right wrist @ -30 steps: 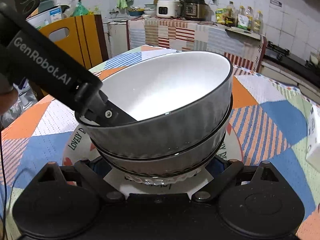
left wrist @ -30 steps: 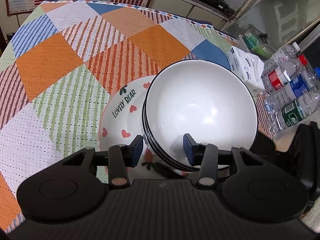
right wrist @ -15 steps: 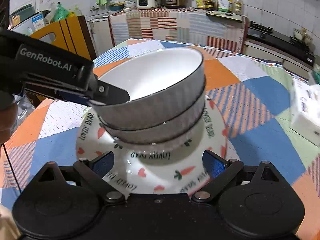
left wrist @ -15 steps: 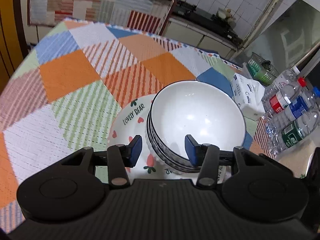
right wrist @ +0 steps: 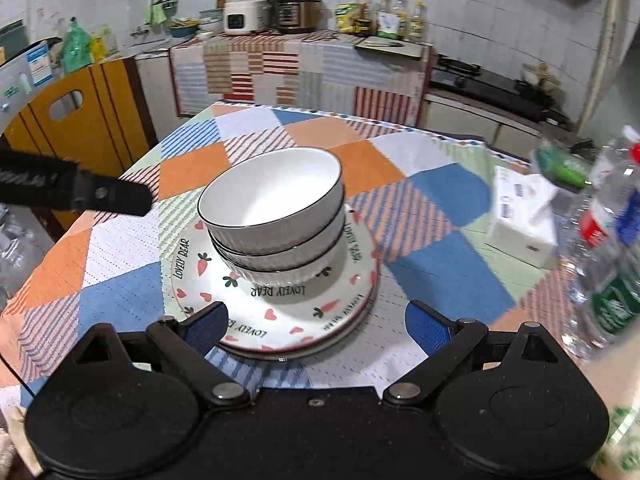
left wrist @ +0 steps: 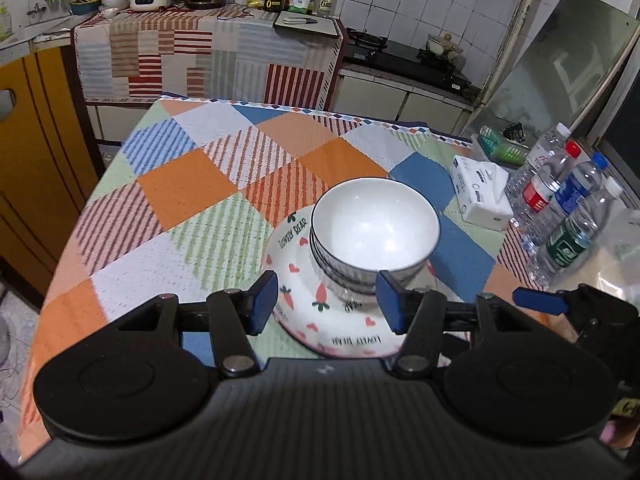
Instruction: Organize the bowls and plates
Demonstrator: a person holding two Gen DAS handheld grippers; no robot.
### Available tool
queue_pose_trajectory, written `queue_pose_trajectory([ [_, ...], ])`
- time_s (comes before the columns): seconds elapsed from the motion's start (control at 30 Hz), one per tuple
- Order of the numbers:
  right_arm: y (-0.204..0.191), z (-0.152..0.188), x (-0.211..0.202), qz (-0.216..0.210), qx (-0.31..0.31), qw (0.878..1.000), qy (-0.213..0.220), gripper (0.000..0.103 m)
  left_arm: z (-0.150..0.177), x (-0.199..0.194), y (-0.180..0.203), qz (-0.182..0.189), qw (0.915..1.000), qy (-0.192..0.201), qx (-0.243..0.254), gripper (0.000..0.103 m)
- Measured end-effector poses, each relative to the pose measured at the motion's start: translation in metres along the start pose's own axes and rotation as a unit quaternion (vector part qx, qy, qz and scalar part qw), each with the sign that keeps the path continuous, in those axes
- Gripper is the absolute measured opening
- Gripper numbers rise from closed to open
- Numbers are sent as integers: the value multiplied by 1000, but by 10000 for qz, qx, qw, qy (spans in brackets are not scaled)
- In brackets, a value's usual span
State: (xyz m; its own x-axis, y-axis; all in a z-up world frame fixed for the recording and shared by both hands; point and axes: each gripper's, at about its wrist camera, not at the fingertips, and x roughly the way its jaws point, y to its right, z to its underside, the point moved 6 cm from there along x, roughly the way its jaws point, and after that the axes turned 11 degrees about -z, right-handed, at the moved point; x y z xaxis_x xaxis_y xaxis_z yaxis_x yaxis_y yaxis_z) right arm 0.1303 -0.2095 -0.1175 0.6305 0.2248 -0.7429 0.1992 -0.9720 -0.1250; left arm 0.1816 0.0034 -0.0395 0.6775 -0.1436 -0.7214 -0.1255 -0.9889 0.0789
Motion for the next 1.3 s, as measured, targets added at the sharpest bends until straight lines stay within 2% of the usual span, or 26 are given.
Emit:
queue_pose_trajectory([
  [0.23,-8,8,-54,86,317,9993,190,97,10,-55,7,55,9998,33,168,60],
  [0.43,-15,17,-89,215,496,9981,290,97,26,-83,5,-21,9996,29,265,66],
  [0.57,-19,22,-103,344,581,9973,282,97,38,-92,2,-73,9996,14,278,69],
  [0.8,-28,32,-114,488,582,9969,216,97,52,-95,-3,-371,9989,68,284,72],
  [0.93,-34,34,-118,566,558,9966,239,97,57,-100,-6,-447,9984,190,279,84],
  [1.1,-41,38,-121,644,548,9960,298,97,63,-102,-8,-570,9974,267,340,94],
  [1.3,-48,44,-123,824,464,9948,376,97,70,-100,-12,-801,9958,276,360,97],
])
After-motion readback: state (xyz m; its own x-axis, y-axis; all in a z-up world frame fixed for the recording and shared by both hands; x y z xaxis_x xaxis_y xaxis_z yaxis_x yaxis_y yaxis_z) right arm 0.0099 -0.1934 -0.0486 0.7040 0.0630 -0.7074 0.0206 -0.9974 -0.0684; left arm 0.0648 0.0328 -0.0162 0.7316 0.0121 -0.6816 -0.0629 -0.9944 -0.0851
